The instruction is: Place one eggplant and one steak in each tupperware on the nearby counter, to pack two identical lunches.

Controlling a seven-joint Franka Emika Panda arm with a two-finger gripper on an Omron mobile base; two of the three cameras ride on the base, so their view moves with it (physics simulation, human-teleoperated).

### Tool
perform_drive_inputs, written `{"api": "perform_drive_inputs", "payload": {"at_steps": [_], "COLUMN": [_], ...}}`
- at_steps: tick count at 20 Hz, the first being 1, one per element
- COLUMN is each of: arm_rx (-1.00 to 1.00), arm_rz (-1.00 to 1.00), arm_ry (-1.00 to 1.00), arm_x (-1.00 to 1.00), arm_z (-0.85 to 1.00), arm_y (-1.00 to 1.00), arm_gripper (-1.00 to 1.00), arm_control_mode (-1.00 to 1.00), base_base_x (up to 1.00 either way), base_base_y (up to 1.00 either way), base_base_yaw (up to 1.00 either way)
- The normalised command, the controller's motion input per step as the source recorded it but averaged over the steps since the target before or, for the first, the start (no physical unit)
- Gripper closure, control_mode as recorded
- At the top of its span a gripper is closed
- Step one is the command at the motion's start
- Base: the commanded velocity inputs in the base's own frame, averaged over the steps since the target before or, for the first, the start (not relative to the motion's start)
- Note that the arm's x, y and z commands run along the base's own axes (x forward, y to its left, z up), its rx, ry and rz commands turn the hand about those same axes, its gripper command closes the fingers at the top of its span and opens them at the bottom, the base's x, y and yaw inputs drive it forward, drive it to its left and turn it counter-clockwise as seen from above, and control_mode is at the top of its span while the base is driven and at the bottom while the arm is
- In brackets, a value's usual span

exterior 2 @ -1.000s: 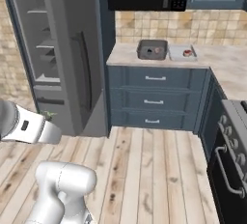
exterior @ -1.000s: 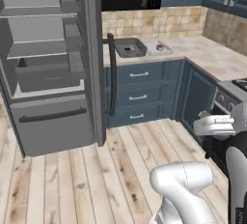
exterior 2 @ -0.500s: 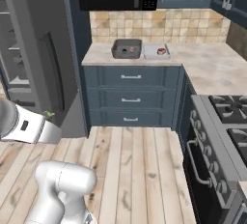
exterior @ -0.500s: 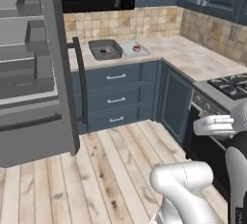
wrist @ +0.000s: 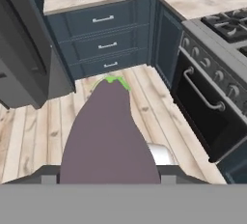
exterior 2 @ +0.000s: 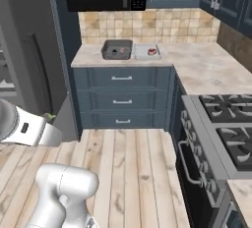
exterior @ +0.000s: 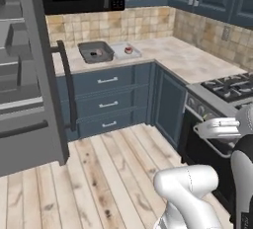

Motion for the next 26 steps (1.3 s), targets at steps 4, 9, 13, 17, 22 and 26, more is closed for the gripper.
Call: {"api": "perform_drive_inputs", "payload": {"at_steps": [4,9,13,17,22,26], "arm_rx": [0.00,0.00,0.00,0.00,0.00,0.00], "arm_rz": [0.00,0.00,0.00,0.00,0.00,0.00], "arm_ry": [0.00,0.00,0.00,0.00,0.00,0.00], "arm_x": [0.00,0.00,0.00,0.00,0.00,0.00], "arm_z": [0.00,0.00,0.00,0.00,0.00,0.00], "arm_y": [0.00,0.00,0.00,0.00,0.00,0.00], "arm_gripper": [1.00,1.00,1.00,1.00,1.00,1.00], "arm_control_mode": [1.00,1.00,1.00,1.00,1.00,1.00], "base_base_x": [0.70,0.99,1.00,1.00,0.99,1.00], "base_base_y": [-0.88,-0.92,-0.78,-0.97,-0.79,-0.07], "base_base_yaw": [0.00,0.00,0.00,0.00,0.00,0.00]}}
